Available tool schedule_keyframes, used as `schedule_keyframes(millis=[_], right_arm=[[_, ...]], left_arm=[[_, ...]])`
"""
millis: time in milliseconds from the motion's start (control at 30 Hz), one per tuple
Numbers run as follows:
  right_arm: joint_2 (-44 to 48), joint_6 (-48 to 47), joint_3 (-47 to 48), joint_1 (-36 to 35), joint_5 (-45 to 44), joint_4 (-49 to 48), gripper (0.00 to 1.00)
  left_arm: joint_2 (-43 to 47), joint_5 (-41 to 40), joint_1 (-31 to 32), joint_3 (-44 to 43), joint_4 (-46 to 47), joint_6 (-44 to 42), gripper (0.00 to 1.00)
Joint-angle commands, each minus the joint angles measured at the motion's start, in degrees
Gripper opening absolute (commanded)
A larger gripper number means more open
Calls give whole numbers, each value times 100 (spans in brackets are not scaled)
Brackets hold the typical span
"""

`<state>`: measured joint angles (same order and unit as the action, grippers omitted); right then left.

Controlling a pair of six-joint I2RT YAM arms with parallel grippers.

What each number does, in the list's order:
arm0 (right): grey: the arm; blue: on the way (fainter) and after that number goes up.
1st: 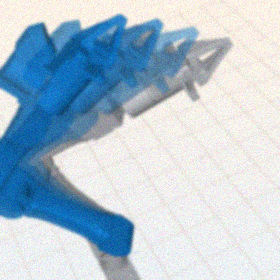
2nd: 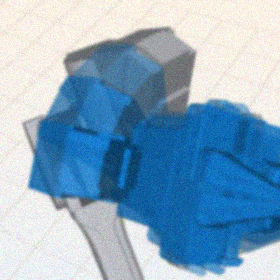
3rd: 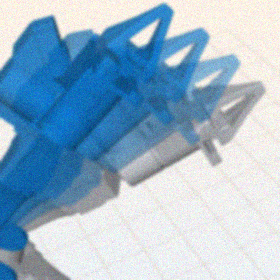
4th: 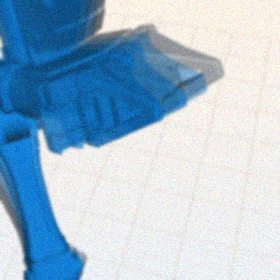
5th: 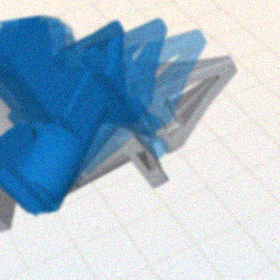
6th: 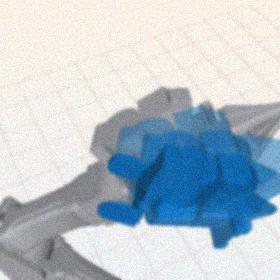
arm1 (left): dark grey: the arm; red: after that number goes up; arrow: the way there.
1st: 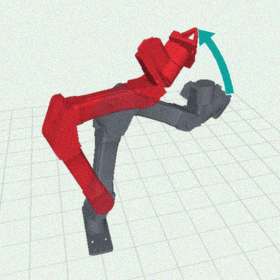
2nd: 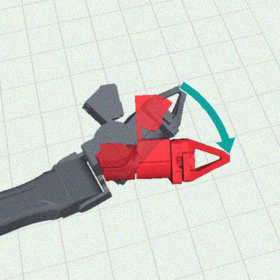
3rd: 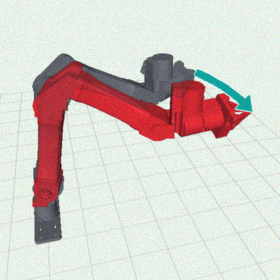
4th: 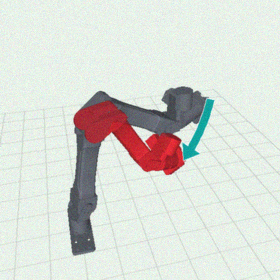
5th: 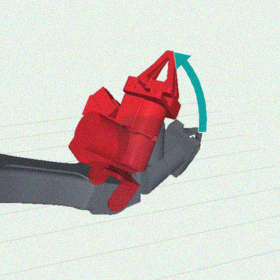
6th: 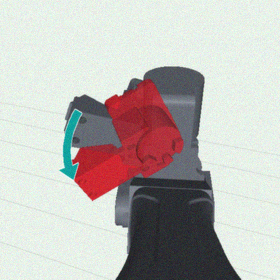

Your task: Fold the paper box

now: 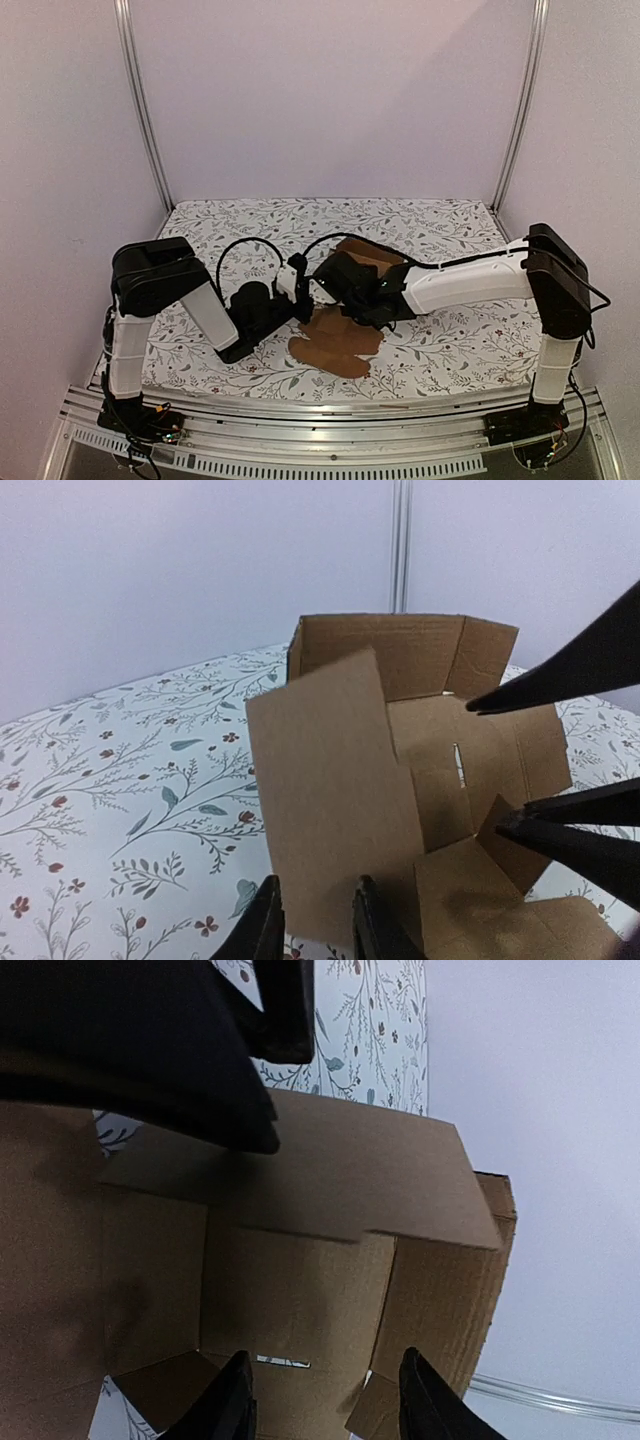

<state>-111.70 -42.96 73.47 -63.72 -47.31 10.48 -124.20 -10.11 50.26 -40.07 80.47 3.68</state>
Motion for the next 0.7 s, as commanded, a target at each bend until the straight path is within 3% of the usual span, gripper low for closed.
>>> schedule_keyframes(millis=[0,333,433,533,667], right_arm=[[538,943,418,-294,1278,1016,49],[719,1135,572,28,1856,1647,53],[1013,1295,581,454,2335,2019,53],[1297,1521,545,894,2708,2271,55],[1510,1713,545,1479,3167,2444,63]], left_arm=[[-174,-146,-87,-50,118,80,24],[0,-52,-116,105,252,297,24],[421,-84,-213,271,9,583,32],[1058,-80,-390,75,-1301,1030,44],[1525,152,-585,-1100,-4146,1299,54]])
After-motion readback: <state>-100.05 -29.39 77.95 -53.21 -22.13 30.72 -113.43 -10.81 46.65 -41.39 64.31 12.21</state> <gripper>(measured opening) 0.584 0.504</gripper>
